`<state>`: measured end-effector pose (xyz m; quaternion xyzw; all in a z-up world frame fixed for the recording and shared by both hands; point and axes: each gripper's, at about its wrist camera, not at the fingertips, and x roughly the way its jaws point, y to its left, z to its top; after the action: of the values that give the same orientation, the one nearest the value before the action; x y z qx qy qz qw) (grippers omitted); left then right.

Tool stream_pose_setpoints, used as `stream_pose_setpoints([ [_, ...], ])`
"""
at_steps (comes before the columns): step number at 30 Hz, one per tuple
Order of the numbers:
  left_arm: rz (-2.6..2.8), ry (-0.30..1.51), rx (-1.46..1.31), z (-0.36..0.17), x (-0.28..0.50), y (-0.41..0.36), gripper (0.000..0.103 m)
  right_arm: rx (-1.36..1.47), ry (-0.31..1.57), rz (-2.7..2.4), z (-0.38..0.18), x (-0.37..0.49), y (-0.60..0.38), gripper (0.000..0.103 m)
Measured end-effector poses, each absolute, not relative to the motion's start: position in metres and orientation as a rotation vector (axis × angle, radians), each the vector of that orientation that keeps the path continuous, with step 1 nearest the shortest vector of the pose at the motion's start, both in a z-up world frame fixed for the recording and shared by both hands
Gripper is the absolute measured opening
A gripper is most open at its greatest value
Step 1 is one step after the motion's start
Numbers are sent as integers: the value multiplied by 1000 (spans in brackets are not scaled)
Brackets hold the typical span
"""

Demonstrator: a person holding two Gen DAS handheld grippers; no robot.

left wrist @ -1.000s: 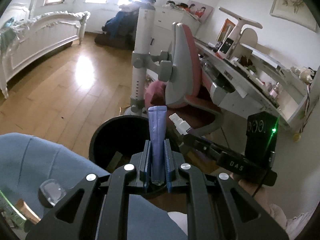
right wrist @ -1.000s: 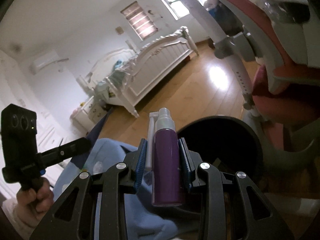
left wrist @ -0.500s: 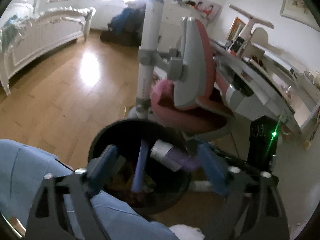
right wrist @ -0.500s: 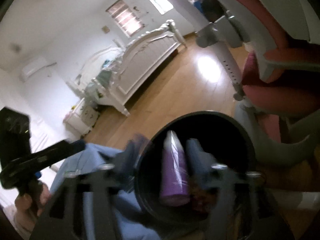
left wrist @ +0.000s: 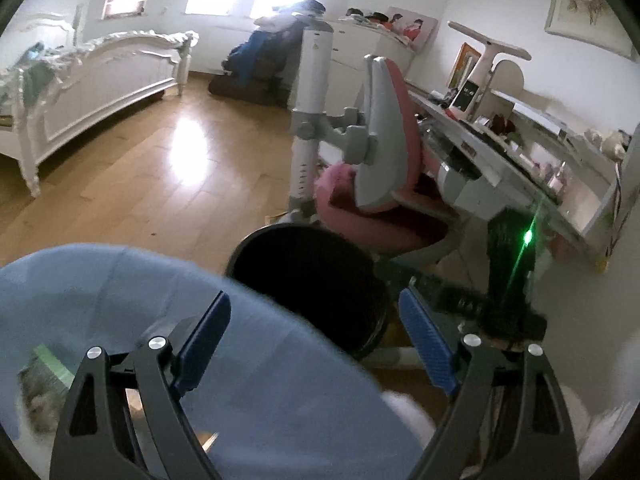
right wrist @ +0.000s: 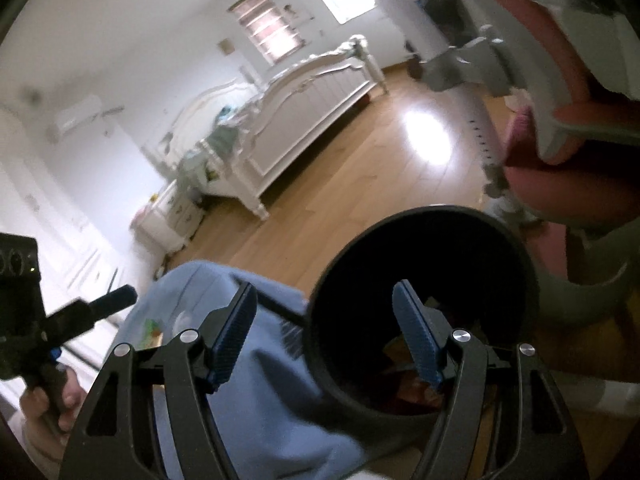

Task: Collect trash
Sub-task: 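Grasp the green drink pouch with the left tool while the right tool grasps the gum pack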

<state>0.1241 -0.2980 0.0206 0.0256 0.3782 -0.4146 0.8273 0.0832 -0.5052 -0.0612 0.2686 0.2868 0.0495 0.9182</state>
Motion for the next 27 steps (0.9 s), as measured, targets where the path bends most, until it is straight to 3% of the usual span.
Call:
stream_pose_setpoints([
  [5,-802,801,122,19,106,-239,86,474,610,187,-40,87,-449,71],
  [8,-738,809,198,13,96,-201,95,413,633,246,-30,92,-413,71],
  [18,-650,931,387,-31,103,-122,95,179,736,457,-10,120,-281,70],
  [21,-671,949,442,-44,111,-125,94,98,771,504,-11,130,-247,70],
  [27,-720,940,457,-55,117,-128,78,-46,827,536,-15,159,-200,70],
])
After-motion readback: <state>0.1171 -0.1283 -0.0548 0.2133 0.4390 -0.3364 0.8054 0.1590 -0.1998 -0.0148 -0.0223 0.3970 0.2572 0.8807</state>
